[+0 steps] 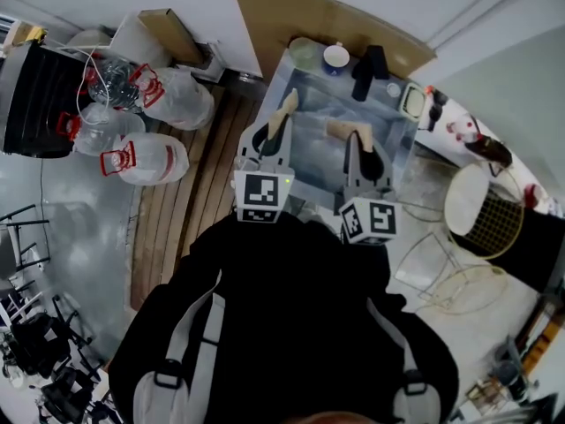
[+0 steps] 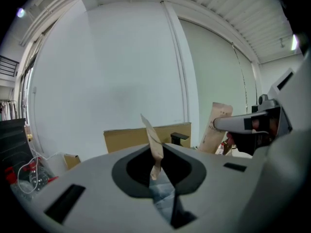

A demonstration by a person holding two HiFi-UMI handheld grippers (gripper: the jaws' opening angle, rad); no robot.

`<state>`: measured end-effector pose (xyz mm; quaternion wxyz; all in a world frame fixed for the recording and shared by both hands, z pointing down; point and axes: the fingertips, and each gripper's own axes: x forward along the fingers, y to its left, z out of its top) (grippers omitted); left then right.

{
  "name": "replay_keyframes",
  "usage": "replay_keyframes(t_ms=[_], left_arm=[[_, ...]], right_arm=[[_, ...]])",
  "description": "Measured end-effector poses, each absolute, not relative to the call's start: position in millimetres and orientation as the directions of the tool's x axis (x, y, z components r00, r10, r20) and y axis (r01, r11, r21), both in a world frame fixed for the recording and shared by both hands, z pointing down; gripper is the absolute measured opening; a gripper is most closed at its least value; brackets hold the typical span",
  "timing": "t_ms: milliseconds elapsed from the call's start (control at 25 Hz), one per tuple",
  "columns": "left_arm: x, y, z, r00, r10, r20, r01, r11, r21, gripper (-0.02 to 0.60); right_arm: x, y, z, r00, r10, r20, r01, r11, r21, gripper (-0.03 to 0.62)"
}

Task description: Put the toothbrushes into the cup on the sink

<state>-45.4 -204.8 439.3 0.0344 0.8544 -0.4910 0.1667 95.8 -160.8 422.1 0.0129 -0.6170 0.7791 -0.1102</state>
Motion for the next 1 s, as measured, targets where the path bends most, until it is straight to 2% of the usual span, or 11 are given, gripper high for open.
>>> replay_keyframes(t_ms=[360, 1000], left_arm=[[-40, -264, 444, 0.486, -0.8, 0.353, -0.818, -0.558, -0.137, 0.035], [-18, -354, 438, 0.506, -0.799, 0.324, -0.787, -0.581, -0.207, 0.035]], right_arm=[[94, -179, 426, -0.213, -0.969, 0.126, -0.967, 0.19, -0.171, 0.035], [98, -192, 433, -0.163, -0.977, 0.14, -0.977, 0.14, -0.158, 0.035]])
